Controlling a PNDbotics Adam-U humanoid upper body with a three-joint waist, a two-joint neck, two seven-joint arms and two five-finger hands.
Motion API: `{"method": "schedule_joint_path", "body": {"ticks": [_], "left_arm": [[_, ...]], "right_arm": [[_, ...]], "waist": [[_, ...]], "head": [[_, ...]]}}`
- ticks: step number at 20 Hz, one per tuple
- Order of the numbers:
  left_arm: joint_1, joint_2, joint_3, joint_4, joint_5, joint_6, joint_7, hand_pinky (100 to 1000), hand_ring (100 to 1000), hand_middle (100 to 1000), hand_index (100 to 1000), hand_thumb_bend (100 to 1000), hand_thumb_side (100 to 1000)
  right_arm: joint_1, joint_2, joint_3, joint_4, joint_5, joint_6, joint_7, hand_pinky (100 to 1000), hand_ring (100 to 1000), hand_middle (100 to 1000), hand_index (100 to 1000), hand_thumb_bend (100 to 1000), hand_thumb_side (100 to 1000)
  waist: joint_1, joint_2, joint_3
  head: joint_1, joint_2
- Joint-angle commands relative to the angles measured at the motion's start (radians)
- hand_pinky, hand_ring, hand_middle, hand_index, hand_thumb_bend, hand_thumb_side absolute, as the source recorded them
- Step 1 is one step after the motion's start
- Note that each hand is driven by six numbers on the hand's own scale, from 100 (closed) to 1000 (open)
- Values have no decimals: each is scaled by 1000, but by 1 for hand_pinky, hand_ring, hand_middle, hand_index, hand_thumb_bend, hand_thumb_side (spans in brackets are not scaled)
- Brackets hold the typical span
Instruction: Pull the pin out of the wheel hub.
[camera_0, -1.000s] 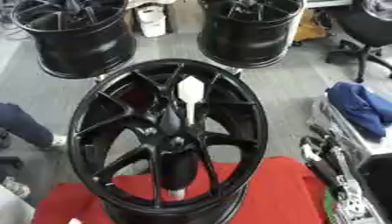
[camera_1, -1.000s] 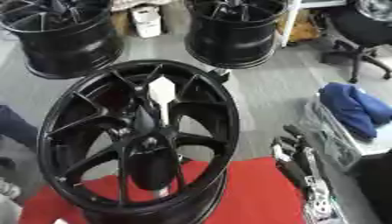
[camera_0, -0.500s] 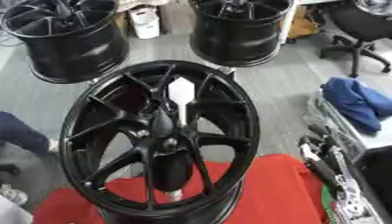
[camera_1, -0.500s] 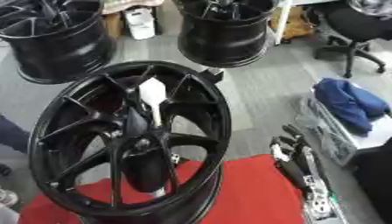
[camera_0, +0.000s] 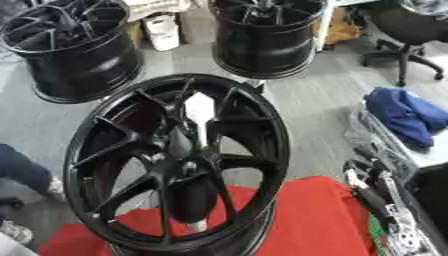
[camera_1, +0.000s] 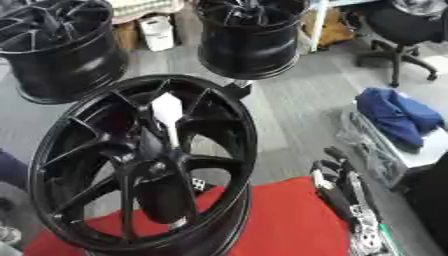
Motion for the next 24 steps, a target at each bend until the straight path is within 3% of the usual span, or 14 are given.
{"method": "schedule_joint_path", "body": {"ticks": [1,4,7,11,14,16,18,24], "left_arm": [[-35,-24,-38,24,20,-55,-121,715,729,735,877,580,497],[38,-16,1,-9,83,-34,-86,685,733,726,872,553,524],[184,-36,91,-57,148,37,36,643,732,708,857,522,547],[358,-125,202,-102,195,152,186,595,721,681,835,484,561],[452,-226,266,-139,212,224,252,577,718,671,821,467,578],[497,-289,297,-175,214,261,276,571,715,666,817,460,585],[536,-353,326,-210,203,291,300,566,706,657,810,447,598],[619,-510,380,-275,178,357,343,556,692,640,798,444,614]], "right_arm": [[-34,-68,1,-22,12,-9,20,766,872,1000,898,100,470],[-114,-207,-2,-77,11,-9,45,772,870,1000,891,100,470],[-221,-393,25,-154,18,2,106,784,870,989,884,100,470],[-351,-576,100,-205,-13,-15,241,800,889,1000,889,100,420],[-458,-655,167,-175,-65,-37,358,818,924,1000,919,100,281],[-539,-674,214,-117,-98,-40,457,832,953,1000,950,100,211],[-637,-655,258,-26,-95,-32,565,842,971,1000,968,100,198],[-839,-489,287,256,46,-69,734,862,1000,1000,981,100,210]], "waist": [[-5,-13,7],[-14,-12,19],[-25,-9,34],[-36,0,61],[-40,5,89],[-43,8,107],[-45,9,125],[-41,17,159]], "head": [[-2,-9],[-16,-9],[-36,-10],[-70,-13],[-101,-13],[-117,-12],[-135,-11],[-176,-16]]}}
